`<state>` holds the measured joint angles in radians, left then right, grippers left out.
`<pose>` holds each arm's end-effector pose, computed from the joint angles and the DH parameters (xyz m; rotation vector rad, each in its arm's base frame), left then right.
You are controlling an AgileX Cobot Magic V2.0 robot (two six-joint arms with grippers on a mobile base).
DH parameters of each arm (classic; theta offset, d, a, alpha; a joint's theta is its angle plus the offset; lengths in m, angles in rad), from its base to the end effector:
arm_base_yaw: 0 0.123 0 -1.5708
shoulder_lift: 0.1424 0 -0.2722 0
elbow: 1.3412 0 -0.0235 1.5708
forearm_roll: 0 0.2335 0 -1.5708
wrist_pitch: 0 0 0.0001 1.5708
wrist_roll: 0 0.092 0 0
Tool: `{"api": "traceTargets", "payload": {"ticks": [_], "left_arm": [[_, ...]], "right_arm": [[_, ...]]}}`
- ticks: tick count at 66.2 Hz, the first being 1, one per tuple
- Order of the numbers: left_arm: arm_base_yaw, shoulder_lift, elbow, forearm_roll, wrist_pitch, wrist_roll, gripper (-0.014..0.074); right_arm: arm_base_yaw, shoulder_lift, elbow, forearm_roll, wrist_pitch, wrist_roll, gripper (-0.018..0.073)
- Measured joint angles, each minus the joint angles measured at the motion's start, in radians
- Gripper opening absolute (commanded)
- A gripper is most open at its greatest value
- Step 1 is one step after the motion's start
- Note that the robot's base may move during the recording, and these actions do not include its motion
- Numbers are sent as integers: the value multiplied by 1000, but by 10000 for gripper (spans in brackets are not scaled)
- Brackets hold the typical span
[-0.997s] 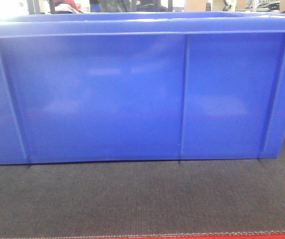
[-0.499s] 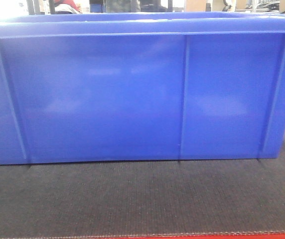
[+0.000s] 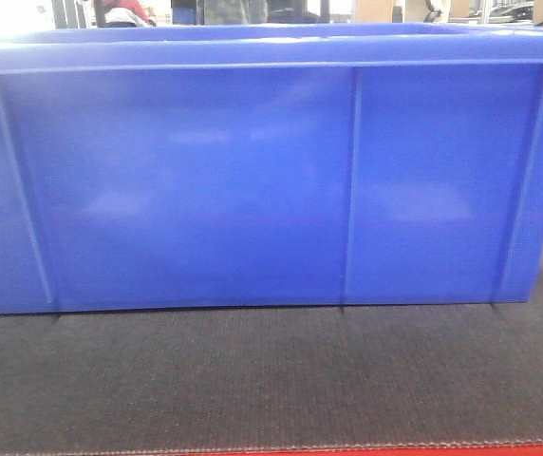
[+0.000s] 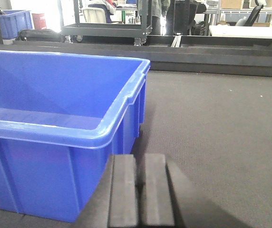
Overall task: Move blue bin to conveyor side
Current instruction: 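Open both grippers and release the blue bin rims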
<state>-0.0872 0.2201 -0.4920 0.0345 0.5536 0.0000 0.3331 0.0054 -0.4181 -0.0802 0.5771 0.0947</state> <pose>0.0460 -0.0023 0.3057 0.0897 1.7628 -0.0260 0.0165 0.0014 0.2886 -0.2183 1.6374 0.2390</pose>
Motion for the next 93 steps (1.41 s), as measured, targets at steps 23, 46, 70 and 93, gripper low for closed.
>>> {"api": "traceTargets", "payload": {"ticks": [23, 46, 70, 93], "left_arm": [[0, 0, 0, 0, 0, 0, -24], [0, -5, 0, 0, 0, 0, -24], [106, -209, 261, 6, -180, 0, -24], [144, -215, 492, -15, -442, 0, -24]], "right_arm": [[0, 0, 0, 0, -2, 0, -77], [0, 0, 0, 0, -2, -2, -77], [0, 0, 0, 0, -2, -2, -77], [0, -1, 0, -1, -8, -2, -77]]}}
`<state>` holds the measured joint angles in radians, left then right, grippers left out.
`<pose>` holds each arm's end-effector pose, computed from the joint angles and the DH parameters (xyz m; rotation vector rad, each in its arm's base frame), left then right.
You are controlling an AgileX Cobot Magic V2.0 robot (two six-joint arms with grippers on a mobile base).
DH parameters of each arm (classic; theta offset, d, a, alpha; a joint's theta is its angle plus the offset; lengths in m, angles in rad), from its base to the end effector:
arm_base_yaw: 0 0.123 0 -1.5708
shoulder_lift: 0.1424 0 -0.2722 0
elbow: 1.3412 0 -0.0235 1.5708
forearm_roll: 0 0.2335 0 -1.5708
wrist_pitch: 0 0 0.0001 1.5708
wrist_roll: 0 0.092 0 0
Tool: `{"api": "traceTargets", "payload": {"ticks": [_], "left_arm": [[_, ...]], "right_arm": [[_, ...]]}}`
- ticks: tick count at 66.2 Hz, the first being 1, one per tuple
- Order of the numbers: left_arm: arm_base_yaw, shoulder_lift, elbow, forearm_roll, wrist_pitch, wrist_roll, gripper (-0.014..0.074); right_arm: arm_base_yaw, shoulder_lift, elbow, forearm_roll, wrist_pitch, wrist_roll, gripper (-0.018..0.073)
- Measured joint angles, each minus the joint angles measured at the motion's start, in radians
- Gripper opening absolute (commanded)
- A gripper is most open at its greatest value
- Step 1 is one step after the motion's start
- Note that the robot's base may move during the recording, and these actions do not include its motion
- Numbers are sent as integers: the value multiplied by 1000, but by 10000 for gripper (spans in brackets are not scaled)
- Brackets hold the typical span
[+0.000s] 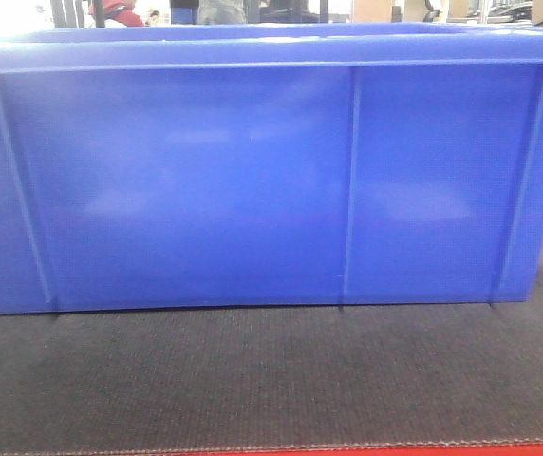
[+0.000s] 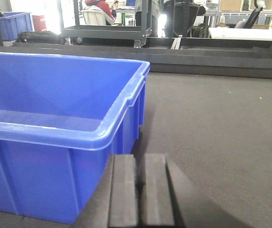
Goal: Move blue bin to conveyor side
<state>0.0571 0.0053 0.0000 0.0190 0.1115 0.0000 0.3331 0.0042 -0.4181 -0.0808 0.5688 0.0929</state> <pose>0.0534 0.0032 0.2028 -0.0322 1.6004 0.0607 0.0164 0.0014 0.2894 -0.2191 1.6276 0.2384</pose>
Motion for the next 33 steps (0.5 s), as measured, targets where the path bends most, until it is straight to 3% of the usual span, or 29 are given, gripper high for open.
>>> {"api": "traceTargets", "payload": {"ticks": [33], "left_arm": [[0, 0, 2, -2, -8, 0, -24]], "right_arm": [[0, 0, 0, 0, 0, 0, -77]]}}
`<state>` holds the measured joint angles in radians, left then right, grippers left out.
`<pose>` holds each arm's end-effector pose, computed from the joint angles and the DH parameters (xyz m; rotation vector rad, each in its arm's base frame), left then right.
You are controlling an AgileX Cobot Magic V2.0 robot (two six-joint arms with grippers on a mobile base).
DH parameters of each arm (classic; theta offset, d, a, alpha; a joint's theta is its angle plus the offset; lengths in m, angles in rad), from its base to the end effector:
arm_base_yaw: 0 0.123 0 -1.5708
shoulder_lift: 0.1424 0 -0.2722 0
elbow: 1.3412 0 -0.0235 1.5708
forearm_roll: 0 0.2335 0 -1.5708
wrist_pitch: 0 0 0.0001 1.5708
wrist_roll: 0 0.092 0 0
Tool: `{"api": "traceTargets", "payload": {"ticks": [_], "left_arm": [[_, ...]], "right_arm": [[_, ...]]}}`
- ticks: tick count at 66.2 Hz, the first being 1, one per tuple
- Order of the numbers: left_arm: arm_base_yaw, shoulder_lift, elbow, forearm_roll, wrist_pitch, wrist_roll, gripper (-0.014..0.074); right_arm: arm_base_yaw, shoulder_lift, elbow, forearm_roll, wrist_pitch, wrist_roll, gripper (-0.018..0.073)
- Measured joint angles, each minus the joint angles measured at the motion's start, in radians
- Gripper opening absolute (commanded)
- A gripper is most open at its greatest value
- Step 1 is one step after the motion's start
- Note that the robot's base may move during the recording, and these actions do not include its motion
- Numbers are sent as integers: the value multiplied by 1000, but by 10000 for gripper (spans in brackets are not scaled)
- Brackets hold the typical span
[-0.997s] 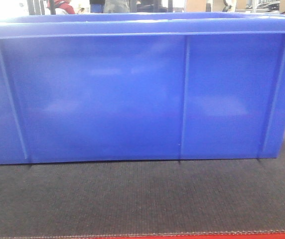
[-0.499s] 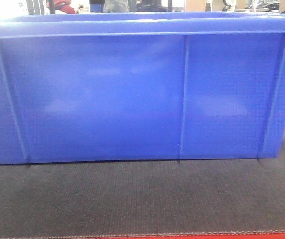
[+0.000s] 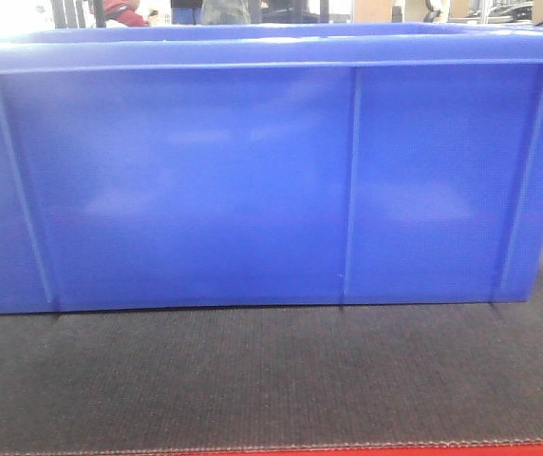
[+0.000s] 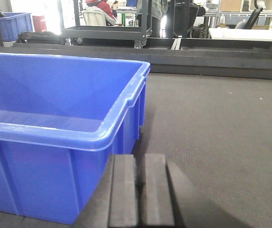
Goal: Move blue bin to conveyor side
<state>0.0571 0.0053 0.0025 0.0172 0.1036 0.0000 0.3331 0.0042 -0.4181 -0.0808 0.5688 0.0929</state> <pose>0.0535 0.0032 0.2027 -0.0333 1.5950 0.0592 0.0164 0.0014 0.2894 -0.2191 1.6276 0.2384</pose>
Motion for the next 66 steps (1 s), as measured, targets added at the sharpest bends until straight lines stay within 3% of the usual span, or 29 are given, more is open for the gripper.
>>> {"api": "traceTargets", "payload": {"ticks": [42, 53, 66], "left_arm": [[0, 0, 0, 0, -1, 0, -24], [0, 0, 0, 0, -1, 0, -24], [0, 0, 0, 0, -1, 0, -24]], "right_arm": [[-10, 0, 2, 0, -29, 0, -77], [-95, 0, 32, 8, -83, -24, -77], [-206, 2, 195, 142, -220, -176, -77]]}}
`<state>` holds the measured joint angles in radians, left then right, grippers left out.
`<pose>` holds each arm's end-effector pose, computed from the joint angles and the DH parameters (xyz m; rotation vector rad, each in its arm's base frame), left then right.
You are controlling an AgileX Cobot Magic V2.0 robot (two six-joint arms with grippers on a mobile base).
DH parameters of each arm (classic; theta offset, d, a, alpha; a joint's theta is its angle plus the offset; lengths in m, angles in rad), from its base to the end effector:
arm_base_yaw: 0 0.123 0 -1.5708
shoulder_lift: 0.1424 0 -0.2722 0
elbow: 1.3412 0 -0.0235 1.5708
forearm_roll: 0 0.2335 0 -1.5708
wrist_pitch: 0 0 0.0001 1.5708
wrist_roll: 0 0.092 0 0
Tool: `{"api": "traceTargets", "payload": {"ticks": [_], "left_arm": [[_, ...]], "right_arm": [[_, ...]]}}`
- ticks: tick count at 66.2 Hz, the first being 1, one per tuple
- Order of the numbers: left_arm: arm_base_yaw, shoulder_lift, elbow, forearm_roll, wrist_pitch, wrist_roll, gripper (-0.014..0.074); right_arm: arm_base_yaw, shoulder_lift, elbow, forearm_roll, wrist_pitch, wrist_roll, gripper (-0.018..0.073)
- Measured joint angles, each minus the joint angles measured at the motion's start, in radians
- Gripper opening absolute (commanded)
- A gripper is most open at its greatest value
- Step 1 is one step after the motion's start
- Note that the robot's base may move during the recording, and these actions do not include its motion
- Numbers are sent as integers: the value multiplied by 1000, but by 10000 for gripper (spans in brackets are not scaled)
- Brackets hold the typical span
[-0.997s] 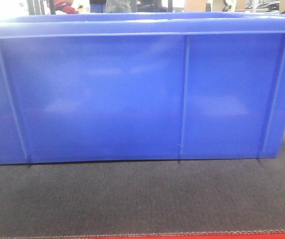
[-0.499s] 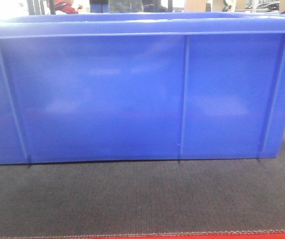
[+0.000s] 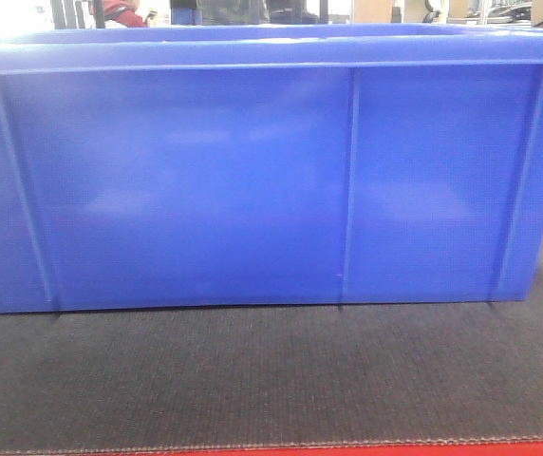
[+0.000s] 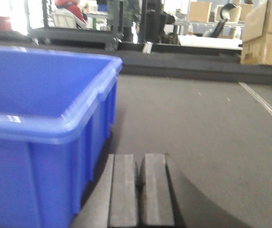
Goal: Move blue bin to conveyor side
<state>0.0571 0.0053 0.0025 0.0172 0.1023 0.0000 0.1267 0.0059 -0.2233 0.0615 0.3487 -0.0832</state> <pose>0.0535 0.0032 0.2028 -0.0332 1.5937 0.0592 0.0378 0.0068 0.2516 -0.1389 1.6091 0.0952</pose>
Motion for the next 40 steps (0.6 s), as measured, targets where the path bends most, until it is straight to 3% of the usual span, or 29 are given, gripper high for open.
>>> {"api": "traceTargets", "payload": {"ticks": [18, 40], "left_arm": [[0, 0, 0, 0, -1, 0, -24], [0, -2, 0, 0, -1, 0, -24]], "right_arm": [[-42, 0, 208, 46, -202, -26, -77], [-82, 0, 223, 51, -291, -20, -77]]}}
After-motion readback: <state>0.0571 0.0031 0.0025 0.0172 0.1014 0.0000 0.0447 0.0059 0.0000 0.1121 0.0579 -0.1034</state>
